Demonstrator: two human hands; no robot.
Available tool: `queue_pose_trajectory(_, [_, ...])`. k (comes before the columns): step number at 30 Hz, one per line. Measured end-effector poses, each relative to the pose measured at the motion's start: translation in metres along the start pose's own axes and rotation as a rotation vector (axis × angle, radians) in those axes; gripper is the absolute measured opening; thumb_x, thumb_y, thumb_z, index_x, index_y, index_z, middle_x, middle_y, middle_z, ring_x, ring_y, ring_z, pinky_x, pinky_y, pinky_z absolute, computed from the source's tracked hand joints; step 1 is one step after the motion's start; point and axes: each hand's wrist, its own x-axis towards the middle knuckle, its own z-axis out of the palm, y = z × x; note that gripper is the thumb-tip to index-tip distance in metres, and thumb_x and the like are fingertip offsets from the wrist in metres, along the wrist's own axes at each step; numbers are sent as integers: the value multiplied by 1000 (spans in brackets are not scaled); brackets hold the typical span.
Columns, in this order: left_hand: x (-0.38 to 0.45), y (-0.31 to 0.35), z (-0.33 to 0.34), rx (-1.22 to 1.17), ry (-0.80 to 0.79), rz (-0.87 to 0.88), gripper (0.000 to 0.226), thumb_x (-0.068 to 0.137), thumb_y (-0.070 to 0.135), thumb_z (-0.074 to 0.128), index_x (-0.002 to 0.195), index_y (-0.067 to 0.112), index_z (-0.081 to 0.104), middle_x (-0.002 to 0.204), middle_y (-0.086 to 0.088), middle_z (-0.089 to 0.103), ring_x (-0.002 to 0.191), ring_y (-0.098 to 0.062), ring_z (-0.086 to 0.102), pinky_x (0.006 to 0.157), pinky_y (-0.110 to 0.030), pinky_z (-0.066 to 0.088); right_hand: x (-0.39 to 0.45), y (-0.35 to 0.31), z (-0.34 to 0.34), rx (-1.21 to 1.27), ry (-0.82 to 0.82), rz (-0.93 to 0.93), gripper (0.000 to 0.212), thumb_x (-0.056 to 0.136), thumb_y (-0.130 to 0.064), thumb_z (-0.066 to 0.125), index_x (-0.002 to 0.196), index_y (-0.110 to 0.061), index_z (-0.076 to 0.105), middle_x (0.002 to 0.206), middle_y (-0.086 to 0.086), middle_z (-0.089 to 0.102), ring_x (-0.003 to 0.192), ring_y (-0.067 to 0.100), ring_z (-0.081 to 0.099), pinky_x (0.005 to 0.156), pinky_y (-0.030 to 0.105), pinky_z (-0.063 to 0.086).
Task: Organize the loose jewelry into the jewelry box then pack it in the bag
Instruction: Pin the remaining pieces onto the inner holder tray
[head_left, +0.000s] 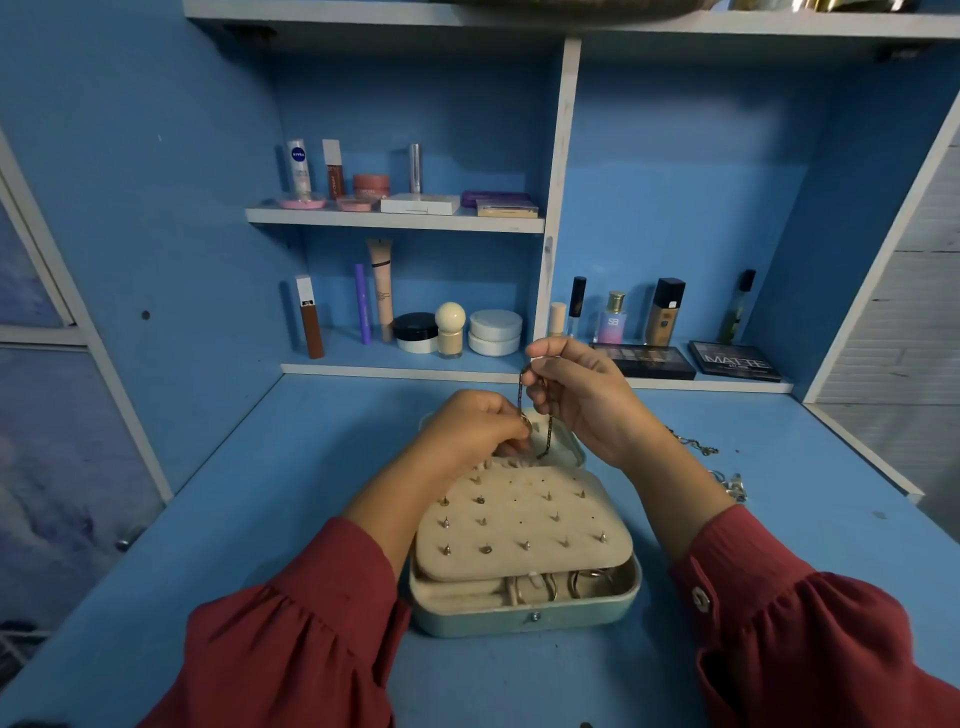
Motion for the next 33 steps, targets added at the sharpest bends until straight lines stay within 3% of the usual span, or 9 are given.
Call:
queue_pose_trajectory(4, [1,2,-7,-124,49,-22,10,90,9,56,84,13,63,79,-2,74,71,-12,67,59,-23,42,-1,-1,-6,-62,37,-8,13,94,-1,52,92,-9,63,69,3,63,57,13,50,54,21,42])
queue_pose_trajectory(9, [8,3,-15,-212,131,-27,10,92,12,53,88,12,62,83,-4,75,80,-18,69,66,-27,44,-1,-3,-20,-218,165,47,8,91,-2,60,91,-4,67,70,5,65,52,11,54,50,23,48])
queue_pose_trajectory(15, [15,0,-9,-149,206,-62,12,93,12,50,88,11,61,71,-2,71,64,-13,65,57,-23,43,-2,5,-21,-336,260,126,8,89,2,59,86,-1,66,70,9,62,43,8,52,44,22,47])
queue_pose_trajectory(20, [22,-2,-9,-79,209,-64,13,94,12,48,89,11,60,74,-2,70,63,-11,63,56,-20,43,-1,14,-15,-320,307,135,10,89,2,57,82,-2,63,62,7,58,41,8,47,40,20,41])
queue_pose_trajectory(25, [23,0,-8,-49,191,-66,14,95,10,47,97,6,60,80,-7,68,64,-13,61,42,-11,41,-1,10,-20,-320,295,220,6,88,3,60,83,2,62,51,3,58,43,11,48,42,21,45])
queue_pose_trajectory(33, [26,1,-8,-28,168,-71,14,95,8,47,98,6,60,81,-7,67,66,-13,62,41,-10,39,-1,12,-22,-236,277,281,9,85,6,60,76,4,61,55,9,57,42,10,47,41,19,42])
